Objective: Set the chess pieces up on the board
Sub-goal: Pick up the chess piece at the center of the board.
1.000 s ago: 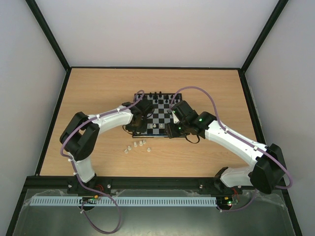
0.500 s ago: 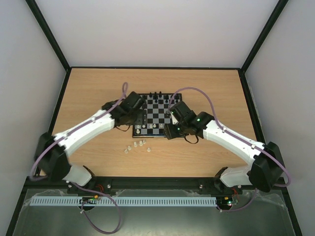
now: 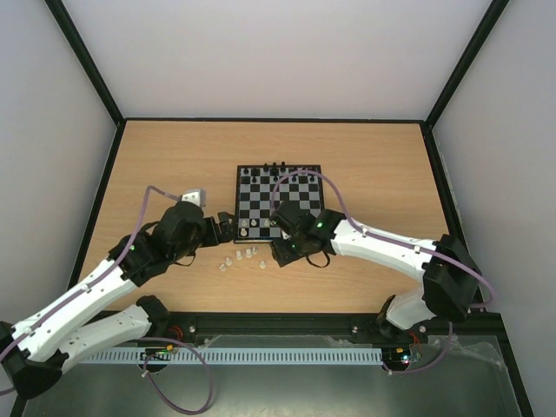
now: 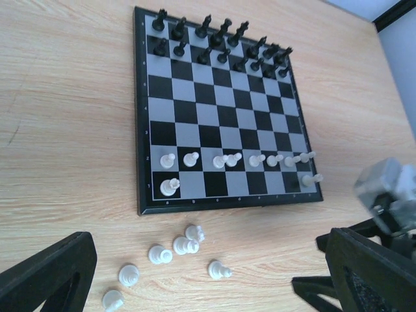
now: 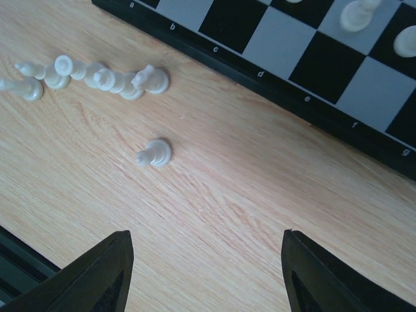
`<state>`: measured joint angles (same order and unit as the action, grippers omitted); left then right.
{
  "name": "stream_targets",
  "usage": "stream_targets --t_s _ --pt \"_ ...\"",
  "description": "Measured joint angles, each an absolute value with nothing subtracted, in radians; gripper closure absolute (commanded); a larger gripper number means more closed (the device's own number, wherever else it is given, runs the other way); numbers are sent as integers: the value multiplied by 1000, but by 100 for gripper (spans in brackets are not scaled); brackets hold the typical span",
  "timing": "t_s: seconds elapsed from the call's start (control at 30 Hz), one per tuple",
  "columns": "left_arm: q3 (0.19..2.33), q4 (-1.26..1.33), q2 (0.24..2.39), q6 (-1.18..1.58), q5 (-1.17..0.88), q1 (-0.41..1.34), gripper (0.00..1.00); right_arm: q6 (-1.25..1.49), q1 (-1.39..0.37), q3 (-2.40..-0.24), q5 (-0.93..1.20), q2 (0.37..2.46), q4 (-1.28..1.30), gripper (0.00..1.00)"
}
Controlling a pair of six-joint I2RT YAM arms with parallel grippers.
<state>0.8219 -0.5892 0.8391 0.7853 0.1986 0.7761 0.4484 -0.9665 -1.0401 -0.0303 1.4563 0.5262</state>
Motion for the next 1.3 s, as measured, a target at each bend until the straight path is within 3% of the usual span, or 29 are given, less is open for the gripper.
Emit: stream_targets --t_s 0.73,0.9,0.97,1.3 --pt "709 -529 674 789 236 781 0 525 -1048 -1014 -105 1472 479 35" --pt "654 -521 620 801 229 781 0 534 -1048 -962 -107 1448 448 18" --pt "637 -520 606 807 225 781 1 540 -1048 -948 -108 1442 431 0" --pt "616 -477 620 815 177 791 0 560 -1048 -879 -122 1200 394 1"
